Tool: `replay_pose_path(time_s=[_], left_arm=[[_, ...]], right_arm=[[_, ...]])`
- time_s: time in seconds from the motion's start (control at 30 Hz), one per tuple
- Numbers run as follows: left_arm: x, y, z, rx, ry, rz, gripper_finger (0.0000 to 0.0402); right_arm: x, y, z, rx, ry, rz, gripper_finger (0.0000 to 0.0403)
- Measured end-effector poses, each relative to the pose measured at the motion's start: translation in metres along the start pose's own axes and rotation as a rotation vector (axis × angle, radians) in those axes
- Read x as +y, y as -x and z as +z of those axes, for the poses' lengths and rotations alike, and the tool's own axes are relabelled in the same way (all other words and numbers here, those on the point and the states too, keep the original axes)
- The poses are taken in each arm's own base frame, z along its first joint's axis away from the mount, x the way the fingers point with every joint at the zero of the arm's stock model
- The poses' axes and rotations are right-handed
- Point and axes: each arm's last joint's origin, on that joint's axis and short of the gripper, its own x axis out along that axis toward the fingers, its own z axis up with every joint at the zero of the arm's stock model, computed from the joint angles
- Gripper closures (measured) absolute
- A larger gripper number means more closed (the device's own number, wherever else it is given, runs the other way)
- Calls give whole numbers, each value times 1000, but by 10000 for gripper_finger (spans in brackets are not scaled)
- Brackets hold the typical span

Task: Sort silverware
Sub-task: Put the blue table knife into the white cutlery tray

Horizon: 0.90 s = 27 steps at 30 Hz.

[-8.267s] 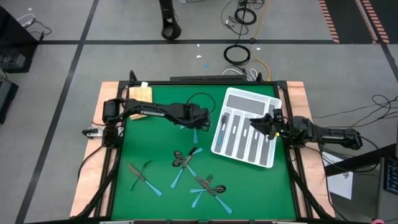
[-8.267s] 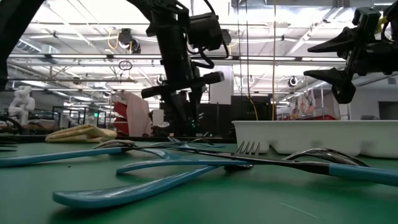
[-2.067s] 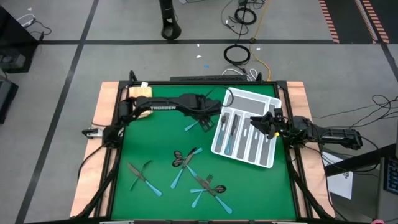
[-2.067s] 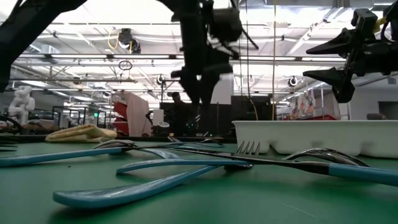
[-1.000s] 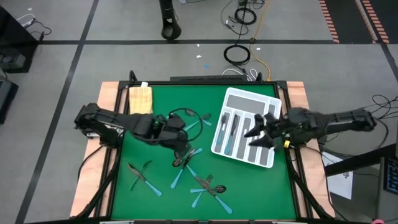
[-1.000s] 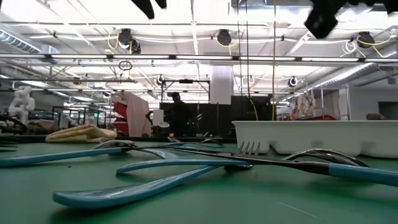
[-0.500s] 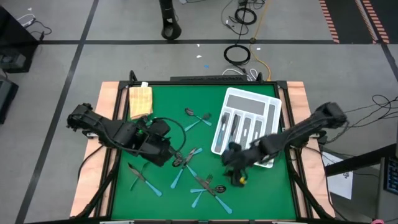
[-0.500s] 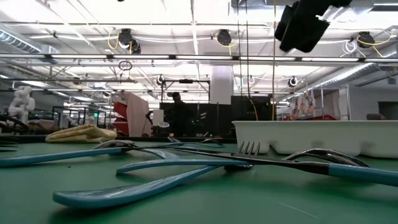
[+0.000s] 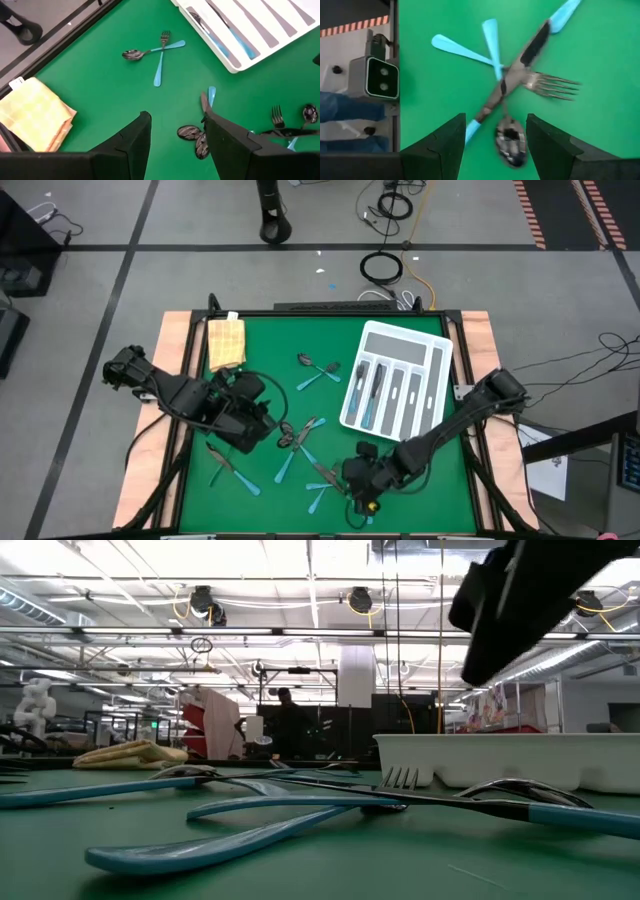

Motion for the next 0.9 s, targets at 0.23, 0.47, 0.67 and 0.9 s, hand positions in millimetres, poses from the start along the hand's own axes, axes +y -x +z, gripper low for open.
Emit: replay_pose_path(time_s=[0.23,0.47,0.67,0.9], left_arm=[[-3,5,-6,-7,-108,-16,215],[-5,8,-10,-28,-187,-21,215],[-6,11,-12,-62,-236,-15,215],[-6,12,-13,-75,-278,-10,215]], right_arm=[[13,-27,-1,-8,-167,-45,209],[19,-49,-1,-7,-269,-77,209],[14,-53,-7,15,-336,-140,209],[12,-53,-8,4,-347,-181,209]])
